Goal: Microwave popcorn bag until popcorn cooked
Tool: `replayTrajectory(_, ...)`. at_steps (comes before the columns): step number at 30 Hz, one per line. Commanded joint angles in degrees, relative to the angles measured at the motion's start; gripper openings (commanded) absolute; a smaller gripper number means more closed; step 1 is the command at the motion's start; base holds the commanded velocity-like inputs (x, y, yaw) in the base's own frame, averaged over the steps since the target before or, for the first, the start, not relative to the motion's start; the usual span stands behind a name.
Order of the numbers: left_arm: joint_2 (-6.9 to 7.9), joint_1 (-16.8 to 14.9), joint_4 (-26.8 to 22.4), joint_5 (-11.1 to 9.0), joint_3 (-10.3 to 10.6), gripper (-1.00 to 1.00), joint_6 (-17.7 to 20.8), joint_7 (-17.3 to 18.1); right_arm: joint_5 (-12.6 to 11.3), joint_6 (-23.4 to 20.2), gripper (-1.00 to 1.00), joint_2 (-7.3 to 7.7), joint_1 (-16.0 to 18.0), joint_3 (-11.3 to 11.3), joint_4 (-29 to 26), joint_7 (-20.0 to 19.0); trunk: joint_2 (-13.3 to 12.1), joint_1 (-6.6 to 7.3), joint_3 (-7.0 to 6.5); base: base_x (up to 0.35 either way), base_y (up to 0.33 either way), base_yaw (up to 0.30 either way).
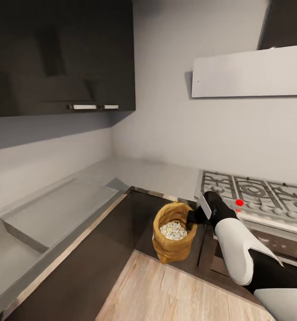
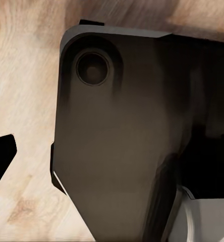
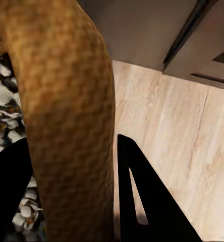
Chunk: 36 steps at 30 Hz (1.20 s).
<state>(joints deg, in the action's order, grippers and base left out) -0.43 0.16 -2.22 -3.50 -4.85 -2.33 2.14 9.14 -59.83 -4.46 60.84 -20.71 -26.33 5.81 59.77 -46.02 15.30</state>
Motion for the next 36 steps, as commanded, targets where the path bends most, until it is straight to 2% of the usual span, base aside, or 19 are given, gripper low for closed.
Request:
replayTrajectory(1,-0.02,0.02,-0.06,-0.37,-0.42,1.0,-0.04,0.23,0.41,-0.17,-1.0,-0.06,-0.48,-0.48,-0.1,-0.03,0.05,0.03,0.06,-0.349,0.0,0.0)
replayTrajectory(6,-0.03,0.02,-0.08,-0.39,-0.41,1.0,-0.04,0.24,0.44,-0.17,-1.0,0.06,-6.3,-0.48,-0.04,-0.18,0.05,0.03,0.06,-0.348,0.0,0.0)
replayTrajectory(9,-0.08,0.02,-0.08,-0.37,-0.4,1.0,-0.04,0.24,0.44,-0.17,-1.0,1.27,-8.59,-0.48,0.58,-0.19,0.05,0.03,0.06,-0.343,0.0,0.0)
replayTrajectory(11,-0.09,0.02,-0.08,-0.37,-0.41,1.0,-0.04,0.24,0.44,3.21,-1.0,2.8,-10.06,-0.48,4.1,-0.24,0.05,0.03,0.06,-0.278,0.0,0.0)
replayTrajectory(12,-0.09,0.02,-0.07,-0.36,-0.36,1.0,-0.04,0.24,0.44,6.3,-1.0,4.35,-10.34,-0.48,7.08,-0.55,0.05,0.03,0.06,-0.181,0.0,0.0)
replayTrajectory(13,-0.06,0.02,-0.07,-0.36,-0.34,1.0,-0.04,0.24,0.44,7.76,-1.0,5.16,-10.41,-0.48,8.61,-0.96,0.05,0.03,0.06,-0.105,0.0,0.0)
replayTrajectory(14,-0.02,0.02,-0.06,-0.36,-0.39,1.0,-0.04,0.24,0.44,9.49,-1.0,6.73,-10.46,-0.48,10.71,-1.82,0.05,0.03,0.06,-0.034,0.0,0.0)
replayTrajectory(19,-0.01,0.02,-0.06,-0.36,-0.41,1.0,-0.04,0.24,0.52,14.59,-1.0,11.12,-10.48,-0.48,16.6,-4.98,0.05,0.03,0.06,-0.006,0.0,0.0)
replayTrajectory(23,-0.01,0.02,-0.08,-0.31,-0.42,1.0,-0.36,0.24,0.57,15.41,-1.0,12.63,-10.83,-0.48,17.95,-6.76,0.05,0.03,0.06,0.0,0.0,0.0)
replayTrajectory(26,-0.05,0.02,-0.08,-0.32,-0.42,1.0,-0.46,0.24,0.42,16.62,-1.0,14.03,-13.17,-0.48,19.23,-6.93,0.05,0.03,0.06,0.0,0.0,0.0)
replayTrajectory(31,-0.09,0.02,-0.07,-0.23,-0.42,1.0,-0.58,0.24,0.11,19.34,-1.0,14.6,-17.62,-0.55,19.64,-6.94,0.05,0.03,0.05,0.0,0.0,-0.014)
replayTrajectory(36,-0.09,0.02,-0.07,-0.24,-0.42,1.0,-0.61,0.21,0.16,18.6,-1.0,15.84,-18.29,-0.73,19.49,-6.95,0.05,0.03,-0.09,0.0,0.0,-0.195)
